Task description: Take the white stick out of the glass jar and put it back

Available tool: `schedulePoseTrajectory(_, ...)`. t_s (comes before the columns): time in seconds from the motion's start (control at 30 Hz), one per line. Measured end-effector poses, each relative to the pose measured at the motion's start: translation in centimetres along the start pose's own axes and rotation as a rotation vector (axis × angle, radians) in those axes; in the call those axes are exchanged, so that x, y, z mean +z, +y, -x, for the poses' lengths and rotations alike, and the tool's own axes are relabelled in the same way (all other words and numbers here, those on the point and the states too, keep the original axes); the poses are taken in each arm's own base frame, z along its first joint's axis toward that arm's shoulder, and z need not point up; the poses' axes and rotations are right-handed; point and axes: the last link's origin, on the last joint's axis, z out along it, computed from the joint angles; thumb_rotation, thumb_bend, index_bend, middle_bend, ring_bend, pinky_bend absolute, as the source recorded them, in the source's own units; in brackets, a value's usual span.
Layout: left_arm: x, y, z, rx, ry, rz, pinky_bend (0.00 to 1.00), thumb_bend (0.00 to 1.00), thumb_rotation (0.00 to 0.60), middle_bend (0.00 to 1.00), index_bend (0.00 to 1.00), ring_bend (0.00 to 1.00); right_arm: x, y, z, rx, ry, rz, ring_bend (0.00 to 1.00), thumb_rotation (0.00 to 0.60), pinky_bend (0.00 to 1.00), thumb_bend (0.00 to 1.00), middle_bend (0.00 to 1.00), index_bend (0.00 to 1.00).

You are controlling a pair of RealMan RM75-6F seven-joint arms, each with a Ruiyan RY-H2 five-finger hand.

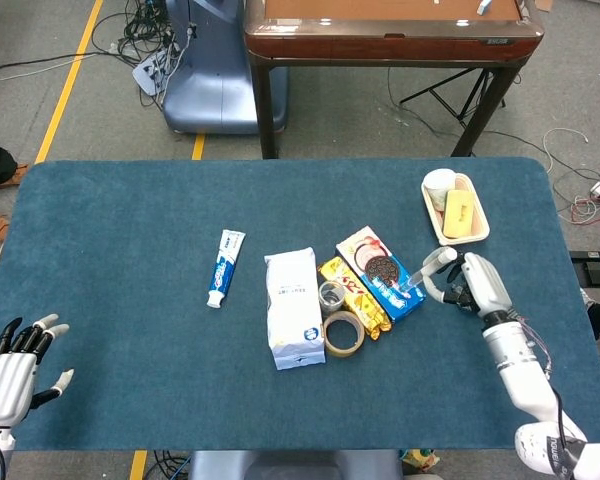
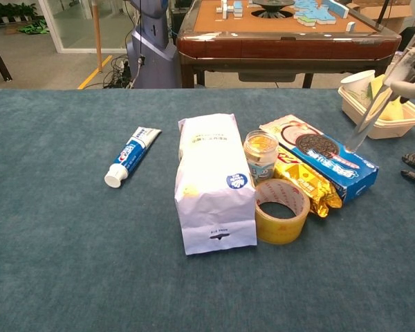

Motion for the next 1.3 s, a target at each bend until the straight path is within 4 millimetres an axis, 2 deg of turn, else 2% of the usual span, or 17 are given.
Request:
schedulePoseTrajectory(0.2, 0.0, 0.0, 0.0, -0.001, 0.000, 0.001, 0.05, 0.27, 0.600, 0.17, 0.25, 0.21, -0.1, -1.3, 0.5, 0.184, -0.091, -0.010, 0.44, 0.600, 0.50, 0.53, 0.51, 0.64)
schedulePoseTrajectory(0.43, 0.0, 0.1, 0.0, -0.003, 0.004, 0.005, 0.05, 0.27, 0.600, 0.17, 0.25, 0.21, 0.7, -3.4, 1.9, 0.169, -0.117, -0.111, 0.44, 0.600, 0.50, 0.53, 0.51, 0.64)
schedulePoseTrajectory(0.77, -0.4, -0.3, -0.1, -0.003, 0.006, -0.010, 0.05, 0.27, 0.600, 0.17, 0.25, 0.21, 3.2, -6.6, 3.9, 0.163, -0.136, -0.209, 0.44, 0.600, 0.50, 0.53, 0.51, 0.64)
schedulePoseTrajectory(1.1, -0.5, -0.8, 0.2, -0.008, 0.002, -0.021, 0.05, 0.27, 0.600, 0.17, 0.25, 0.21, 4.4, -7.3, 5.5, 0.131, -0.169, -0.192, 0.44, 0.600, 0.50, 0.53, 0.51, 0.64)
schedulePoseTrajectory(1.3, -0.6, -0.9, 0.2, -0.009, 0.002, -0.023, 0.05, 0.27, 0.600, 0.17, 0.25, 0.21, 5.0, -7.2, 6.4, 0.093, -0.182, -0.198, 0.40, 0.600, 0.41, 0.53, 0.48, 0.64)
